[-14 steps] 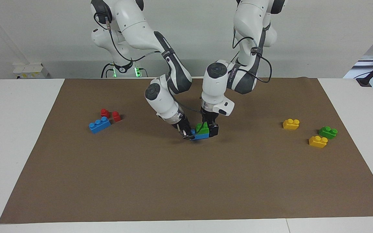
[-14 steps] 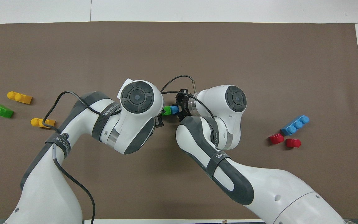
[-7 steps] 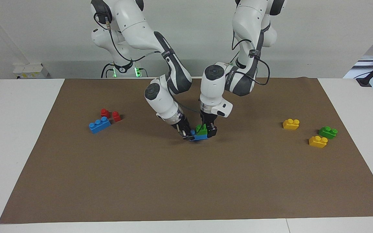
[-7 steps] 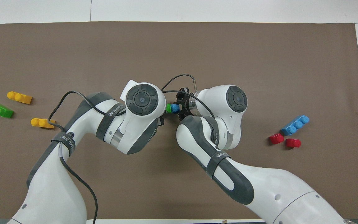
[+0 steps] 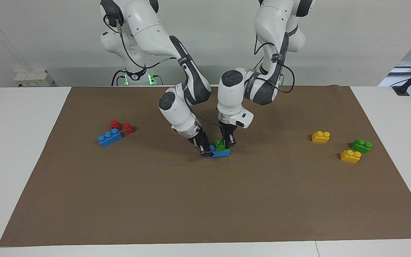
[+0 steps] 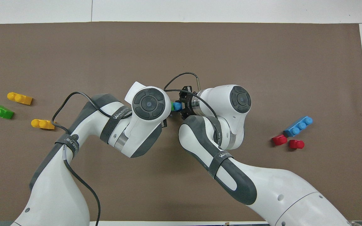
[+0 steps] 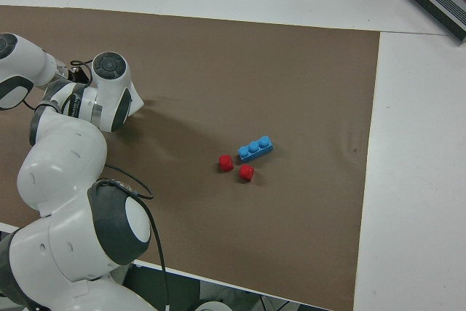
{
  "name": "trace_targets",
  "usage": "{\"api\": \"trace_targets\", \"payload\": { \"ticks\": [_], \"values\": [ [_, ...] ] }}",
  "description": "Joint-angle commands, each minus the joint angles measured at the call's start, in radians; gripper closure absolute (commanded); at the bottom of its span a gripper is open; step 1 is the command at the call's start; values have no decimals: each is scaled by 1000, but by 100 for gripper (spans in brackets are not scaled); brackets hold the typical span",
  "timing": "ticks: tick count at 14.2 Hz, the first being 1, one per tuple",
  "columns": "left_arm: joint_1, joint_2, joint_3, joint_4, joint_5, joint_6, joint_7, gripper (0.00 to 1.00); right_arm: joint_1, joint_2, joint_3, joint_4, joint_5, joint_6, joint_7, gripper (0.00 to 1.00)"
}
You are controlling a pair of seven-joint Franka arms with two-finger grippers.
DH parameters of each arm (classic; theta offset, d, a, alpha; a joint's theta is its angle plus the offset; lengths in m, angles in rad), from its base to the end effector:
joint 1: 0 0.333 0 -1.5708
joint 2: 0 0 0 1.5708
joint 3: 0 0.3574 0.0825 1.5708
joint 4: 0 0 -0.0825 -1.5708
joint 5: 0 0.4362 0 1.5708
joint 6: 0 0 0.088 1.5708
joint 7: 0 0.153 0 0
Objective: Remove green block with left arm and hold with right
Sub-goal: 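Hold the joined bricks firmly with both grippers, then pull the green brick with the left gripper away from the right gripper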
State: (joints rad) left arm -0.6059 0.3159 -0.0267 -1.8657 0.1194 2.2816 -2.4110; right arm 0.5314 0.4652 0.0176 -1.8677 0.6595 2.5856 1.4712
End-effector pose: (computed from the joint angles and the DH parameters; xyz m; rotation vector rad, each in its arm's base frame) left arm 0.5669 -0.4059 0.3214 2.0004 2.2926 0.1385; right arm 0.6219 0.3840 0.2488 -2.0211 1.7881 0.3140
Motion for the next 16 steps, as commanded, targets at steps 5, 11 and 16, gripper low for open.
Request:
{"api": "trace_targets", "payload": {
  "ticks": [5, 11, 16],
  "values": [
    [34, -201, 16, -1, -42, -177, 150, 100, 6, 1, 5, -7, 25, 5, 3, 100],
    [213, -317, 18, -1, -142, -352, 559, 100, -164, -45, -7, 117, -39, -255, -106, 100],
    [398, -328, 21, 7, -172, -392, 1042, 100, -466, -106, -7, 128, -187, -547, -444, 100]
  ]
}}
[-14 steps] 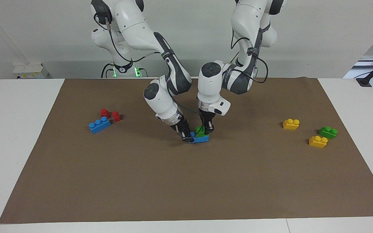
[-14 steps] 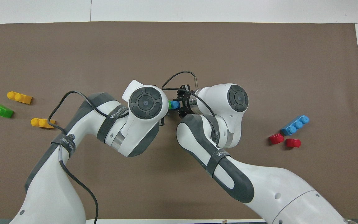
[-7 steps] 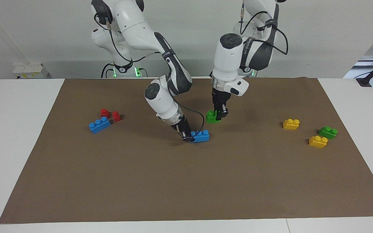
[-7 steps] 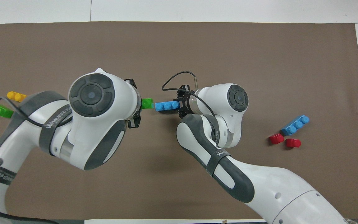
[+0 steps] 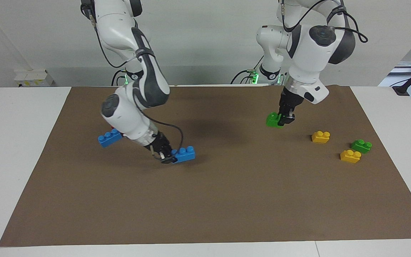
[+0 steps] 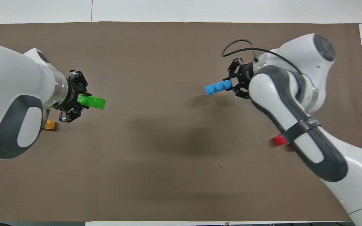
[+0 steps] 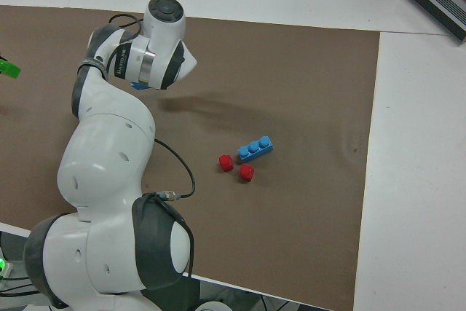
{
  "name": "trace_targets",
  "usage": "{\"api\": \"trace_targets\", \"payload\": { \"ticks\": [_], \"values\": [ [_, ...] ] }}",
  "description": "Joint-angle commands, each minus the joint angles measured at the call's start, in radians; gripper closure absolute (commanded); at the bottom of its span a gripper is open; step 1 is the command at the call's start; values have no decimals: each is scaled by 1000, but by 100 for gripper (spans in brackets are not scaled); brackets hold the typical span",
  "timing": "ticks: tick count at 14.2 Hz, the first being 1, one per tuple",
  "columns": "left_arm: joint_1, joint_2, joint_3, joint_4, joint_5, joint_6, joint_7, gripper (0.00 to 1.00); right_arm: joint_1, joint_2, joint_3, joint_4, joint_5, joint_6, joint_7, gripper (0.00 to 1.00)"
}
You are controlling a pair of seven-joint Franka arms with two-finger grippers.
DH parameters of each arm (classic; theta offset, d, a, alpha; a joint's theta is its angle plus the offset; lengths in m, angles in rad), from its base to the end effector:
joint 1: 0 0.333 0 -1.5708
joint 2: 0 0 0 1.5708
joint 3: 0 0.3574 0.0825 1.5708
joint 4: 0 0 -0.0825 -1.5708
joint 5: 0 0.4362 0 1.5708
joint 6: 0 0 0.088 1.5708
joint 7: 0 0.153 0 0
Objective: Remove green block with left arm and hold with right
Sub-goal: 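Carry the green brick with the left gripper while the right gripper carries blue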
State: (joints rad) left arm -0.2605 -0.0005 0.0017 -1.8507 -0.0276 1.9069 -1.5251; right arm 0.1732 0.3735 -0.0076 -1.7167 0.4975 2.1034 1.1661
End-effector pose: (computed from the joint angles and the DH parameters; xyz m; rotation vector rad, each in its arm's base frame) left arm 0.5994 -0.1620 0.5017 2.4760 1.8333 0.0233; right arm 0.7053 0.1605 0.3480 -2.2486 1.6284 0.3567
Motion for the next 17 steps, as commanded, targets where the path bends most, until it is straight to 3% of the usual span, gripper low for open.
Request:
{"api": "trace_targets", "payload": {
  "ticks": [1, 3, 6, 11, 14, 17],
  "values": [
    [99, -4, -9, -10, -25, -11, 237, 100, -167, -18, 17, -44, -25, -80, -199, 100],
    [165, 32, -6, -10, -38, 45, 365, 100, -277, -30, 14, -92, -25, -86, -226, 100],
    [233, 111, -3, -5, -31, 142, 475, 100, -366, -25, 14, -141, -25, -79, -296, 100],
    [303, 252, -3, 47, -6, 253, 574, 100, -377, -31, 14, -193, -10, -71, -296, 100],
    [294, 361, -3, 82, 34, 306, 580, 100, -373, -36, 15, -218, -8, -63, -295, 100],
    [296, 421, -3, 91, 63, 346, 582, 100, -373, -44, 15, -250, -8, -20, -295, 100]
  ]
}}
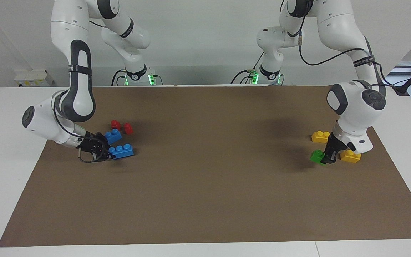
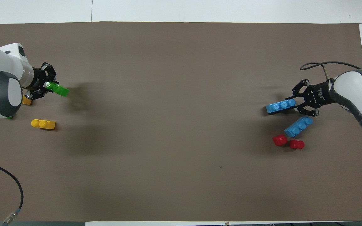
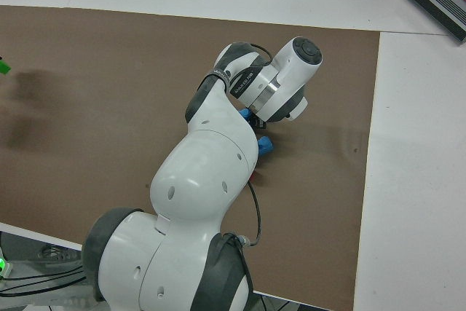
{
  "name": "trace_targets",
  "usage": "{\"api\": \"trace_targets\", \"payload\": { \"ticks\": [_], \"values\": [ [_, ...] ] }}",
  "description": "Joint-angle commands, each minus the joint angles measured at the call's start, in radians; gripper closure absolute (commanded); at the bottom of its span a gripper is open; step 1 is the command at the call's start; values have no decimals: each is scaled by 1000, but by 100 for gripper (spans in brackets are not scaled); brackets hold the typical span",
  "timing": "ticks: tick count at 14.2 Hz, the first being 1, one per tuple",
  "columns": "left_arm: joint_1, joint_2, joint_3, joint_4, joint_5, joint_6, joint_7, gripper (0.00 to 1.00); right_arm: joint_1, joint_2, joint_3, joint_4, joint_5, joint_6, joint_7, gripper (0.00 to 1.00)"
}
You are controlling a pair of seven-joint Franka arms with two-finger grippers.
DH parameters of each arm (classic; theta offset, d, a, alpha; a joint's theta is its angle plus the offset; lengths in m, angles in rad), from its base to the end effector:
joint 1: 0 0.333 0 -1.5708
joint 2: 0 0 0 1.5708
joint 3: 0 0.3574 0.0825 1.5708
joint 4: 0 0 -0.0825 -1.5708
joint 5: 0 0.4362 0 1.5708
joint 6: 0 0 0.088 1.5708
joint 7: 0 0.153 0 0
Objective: Remove green block with left arm and hold with right
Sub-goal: 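Carry the green brick with the left gripper while the right gripper carries blue, then open the left gripper on the green brick while the right gripper releases blue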
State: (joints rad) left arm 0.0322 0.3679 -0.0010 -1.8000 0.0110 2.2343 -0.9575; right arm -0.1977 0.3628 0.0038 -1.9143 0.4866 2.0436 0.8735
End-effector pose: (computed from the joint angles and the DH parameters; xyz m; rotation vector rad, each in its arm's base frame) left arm 0.7102 0.0229 0.3130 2.7494 1.4706 0.0986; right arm 0.6434 -0.0806 0.2569 -2.1859 1.7384 0.4983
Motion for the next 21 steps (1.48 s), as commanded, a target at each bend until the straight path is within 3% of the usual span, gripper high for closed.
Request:
{"api": "trace_targets", "payload": {
  "ticks": [1, 3, 5, 6, 7, 8, 12, 14, 18, 21],
  "values": [
    [3, 66, -1, 39, 23, 51, 14, 100, -2, -34, 4, -55, 3, 39, -2, 100],
    [8, 69, -1, 25, 21, 88, 19, 100, -3, -35, 4, -58, 3, 41, -4, 100],
    [3, 69, -1, 19, 20, 96, 61, 100, -6, -35, 4, -58, 3, 41, -4, 92],
    [-2, 69, -1, 18, 20, 100, 66, 1, -8, -38, 4, -58, 3, 41, -4, 78],
    [-2, 68, -1, 19, 20, 100, 66, 0, -12, -38, 4, -57, 3, 40, -4, 56],
    [-3, 68, -1, 22, 20, 99, 66, 0, -12, -38, 4, -52, 3, 39, -5, 40],
    [6, 24, -4, 34, 20, 82, 94, 0, -3, -38, 4, -14, 3, 26, -4, 17],
    [-2, -15, -4, 42, 20, 56, 115, 0, 0, -60, 4, 24, -12, -11, -7, 1],
    [-3, -76, -8, 135, 24, -143, 239, 0, 66, -174, 4, 63, -95, -126, -17, 0],
    [-2, -124, -8, 232, 24, -329, 457, 0, 109, -270, 12, 104, -198, -224, -143, 0]
  ]
}}
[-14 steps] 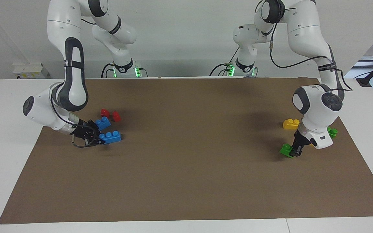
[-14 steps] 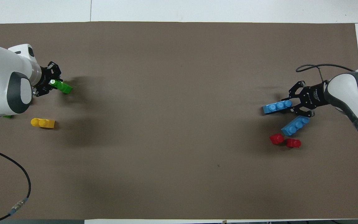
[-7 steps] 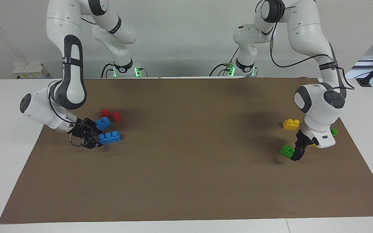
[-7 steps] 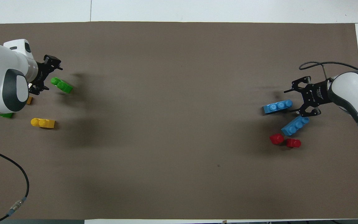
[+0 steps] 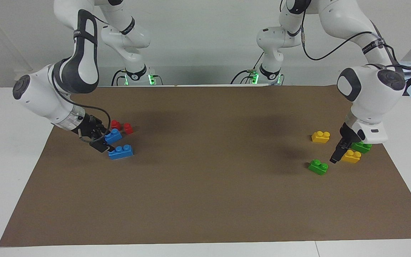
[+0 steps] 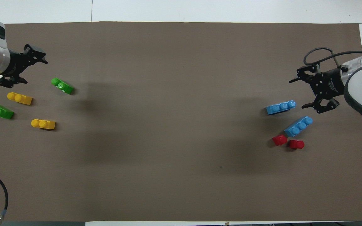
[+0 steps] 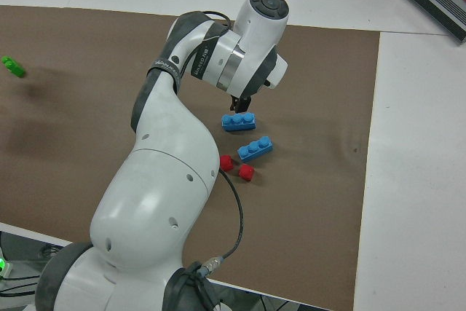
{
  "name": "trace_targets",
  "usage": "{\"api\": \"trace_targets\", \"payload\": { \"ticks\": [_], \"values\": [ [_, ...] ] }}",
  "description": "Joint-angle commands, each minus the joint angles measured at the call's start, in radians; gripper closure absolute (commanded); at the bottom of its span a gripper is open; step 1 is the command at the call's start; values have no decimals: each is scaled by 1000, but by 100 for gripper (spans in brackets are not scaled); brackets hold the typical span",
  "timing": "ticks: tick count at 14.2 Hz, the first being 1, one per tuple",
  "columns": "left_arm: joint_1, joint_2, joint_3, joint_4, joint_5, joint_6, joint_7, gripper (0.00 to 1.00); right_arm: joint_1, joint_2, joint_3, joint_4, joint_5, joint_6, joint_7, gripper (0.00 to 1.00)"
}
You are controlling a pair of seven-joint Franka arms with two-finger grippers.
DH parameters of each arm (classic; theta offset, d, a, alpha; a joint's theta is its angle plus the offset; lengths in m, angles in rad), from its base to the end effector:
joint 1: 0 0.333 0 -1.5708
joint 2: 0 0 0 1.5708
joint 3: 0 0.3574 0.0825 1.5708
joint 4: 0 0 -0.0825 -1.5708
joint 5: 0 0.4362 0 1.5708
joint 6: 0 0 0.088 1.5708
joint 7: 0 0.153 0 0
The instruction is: Remove green block with left arm and hold with right
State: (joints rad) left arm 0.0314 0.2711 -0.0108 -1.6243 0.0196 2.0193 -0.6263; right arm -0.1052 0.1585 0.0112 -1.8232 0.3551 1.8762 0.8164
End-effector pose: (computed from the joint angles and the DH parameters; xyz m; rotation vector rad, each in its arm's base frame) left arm 0.7210 0.0174 0.4534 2.9553 0.9795 0.1915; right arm 0.6461 -0.0194 0.4198 -2.4754 1.4112 0.3106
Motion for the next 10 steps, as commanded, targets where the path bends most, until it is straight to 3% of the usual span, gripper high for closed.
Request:
{"api": "trace_targets", "payload": {
  "ticks": [1, 6, 10],
  "values": [
    [2, -41, 2, 85, 14, -169, 207, 0, 22, -98, 6, 33, -109, -96, -126, 0],
    [7, -185, 3, 103, 2, -370, 529, 0, 62, -232, 10, 97, -229, -239, -348, 0],
    [-4, -285, 2, 61, 2, -455, 622, 0, 48, -237, 9, 124, -301, -243, -722, 0]
  ]
}}
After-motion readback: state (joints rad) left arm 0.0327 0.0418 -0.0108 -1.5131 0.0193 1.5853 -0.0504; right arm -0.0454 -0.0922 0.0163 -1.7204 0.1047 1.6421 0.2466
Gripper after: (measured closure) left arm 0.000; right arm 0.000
